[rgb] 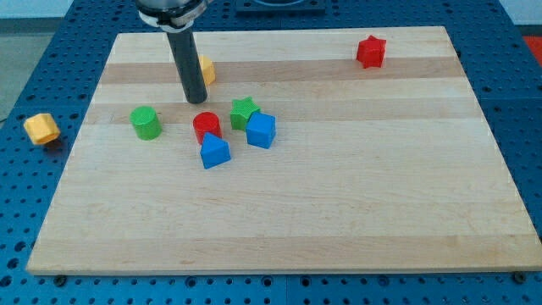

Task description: Move the yellow heart towards the red star

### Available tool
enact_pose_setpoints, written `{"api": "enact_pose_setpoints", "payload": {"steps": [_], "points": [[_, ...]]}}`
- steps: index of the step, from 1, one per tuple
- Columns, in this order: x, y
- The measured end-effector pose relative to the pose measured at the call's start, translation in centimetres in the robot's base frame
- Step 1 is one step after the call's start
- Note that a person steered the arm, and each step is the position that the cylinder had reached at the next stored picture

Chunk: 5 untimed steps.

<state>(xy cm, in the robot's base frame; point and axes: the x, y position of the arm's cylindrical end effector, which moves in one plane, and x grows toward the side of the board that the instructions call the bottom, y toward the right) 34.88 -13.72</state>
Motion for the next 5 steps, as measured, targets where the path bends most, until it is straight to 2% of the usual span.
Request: {"api": "enact_pose_setpoints", "payload": {"steps": [1,2,3,4,5], "points": [[-2.7,-3.7],[-5.5,-4.1],[-5.7,4.9],[-3.3,1.1],[-1.7,7.7]]}}
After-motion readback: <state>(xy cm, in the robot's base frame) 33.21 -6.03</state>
